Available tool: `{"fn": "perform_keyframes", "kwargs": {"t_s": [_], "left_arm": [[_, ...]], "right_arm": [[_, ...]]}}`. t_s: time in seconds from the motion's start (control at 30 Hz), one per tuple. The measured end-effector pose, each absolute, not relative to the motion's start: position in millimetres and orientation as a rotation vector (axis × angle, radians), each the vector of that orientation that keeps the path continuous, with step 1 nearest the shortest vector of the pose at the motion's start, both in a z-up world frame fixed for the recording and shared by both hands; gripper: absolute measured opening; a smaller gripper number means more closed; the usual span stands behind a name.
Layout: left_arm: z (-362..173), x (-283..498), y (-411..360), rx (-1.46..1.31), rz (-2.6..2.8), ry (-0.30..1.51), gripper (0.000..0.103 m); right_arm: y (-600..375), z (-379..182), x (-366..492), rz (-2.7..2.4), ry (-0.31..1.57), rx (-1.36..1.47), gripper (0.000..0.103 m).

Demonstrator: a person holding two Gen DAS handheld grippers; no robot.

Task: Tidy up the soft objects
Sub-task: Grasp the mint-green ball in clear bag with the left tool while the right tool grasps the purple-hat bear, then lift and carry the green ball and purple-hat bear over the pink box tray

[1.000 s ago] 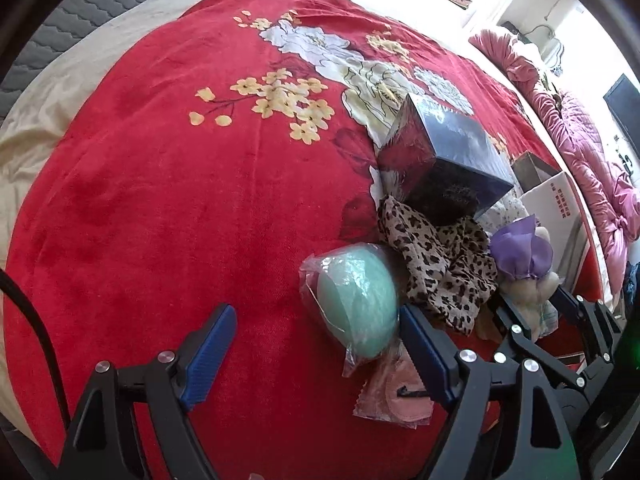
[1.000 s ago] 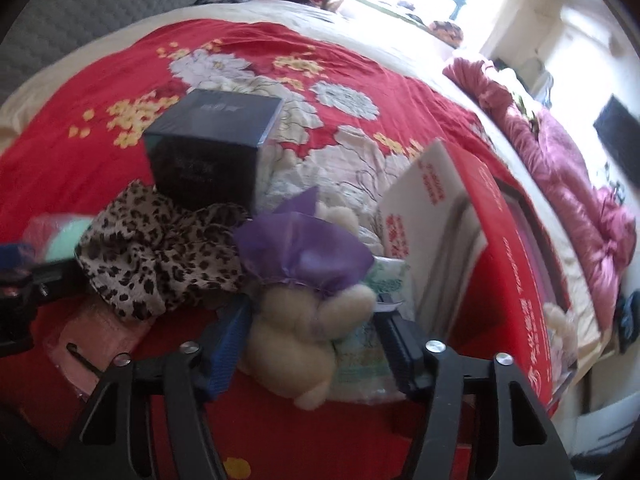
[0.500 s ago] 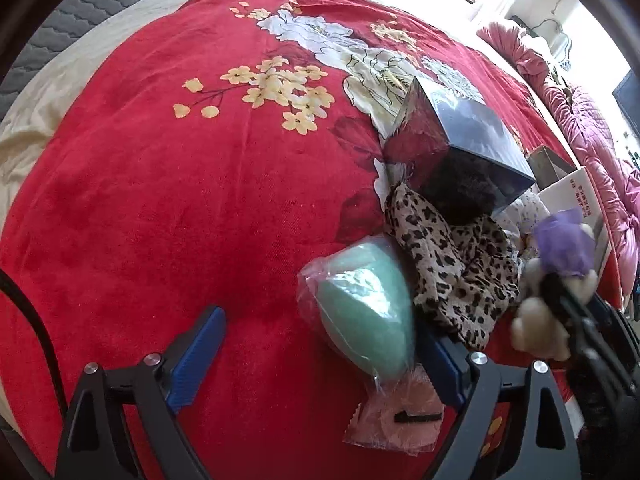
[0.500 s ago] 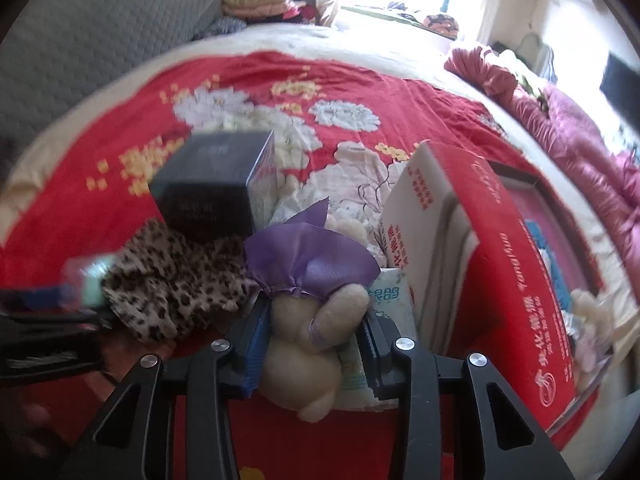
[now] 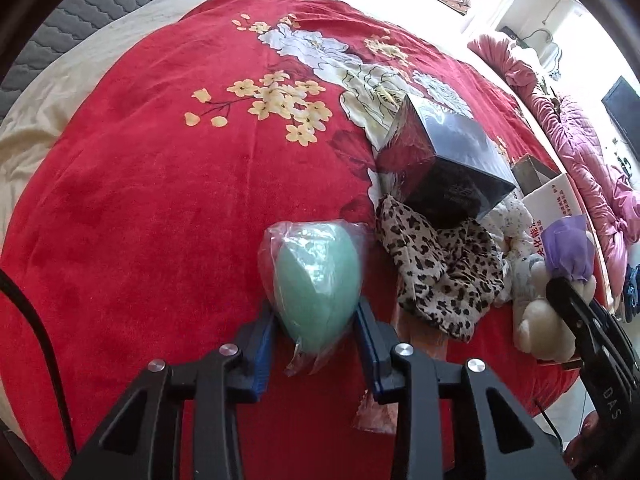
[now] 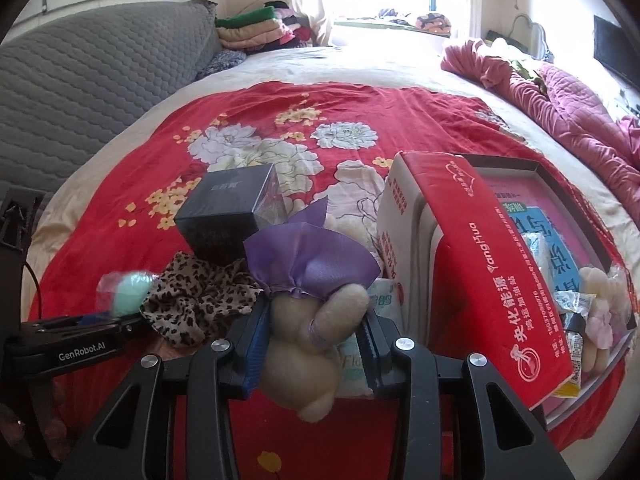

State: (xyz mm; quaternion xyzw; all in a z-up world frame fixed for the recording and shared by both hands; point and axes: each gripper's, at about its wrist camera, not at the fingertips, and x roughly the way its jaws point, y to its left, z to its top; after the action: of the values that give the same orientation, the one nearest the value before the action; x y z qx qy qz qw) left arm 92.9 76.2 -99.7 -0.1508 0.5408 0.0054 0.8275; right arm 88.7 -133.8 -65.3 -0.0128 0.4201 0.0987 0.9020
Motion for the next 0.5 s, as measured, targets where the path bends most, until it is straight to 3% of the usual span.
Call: {"fn": "perform_keyframes", "kwargs": {"t_s": [0.5], "left_arm": [[-61.5,68.7,67.1,-0.284,0.017,1.098,0.035]], "right_arm": [[-140.6,-43.2,73.2,0.258,0.840,0.044,0.041]]}}
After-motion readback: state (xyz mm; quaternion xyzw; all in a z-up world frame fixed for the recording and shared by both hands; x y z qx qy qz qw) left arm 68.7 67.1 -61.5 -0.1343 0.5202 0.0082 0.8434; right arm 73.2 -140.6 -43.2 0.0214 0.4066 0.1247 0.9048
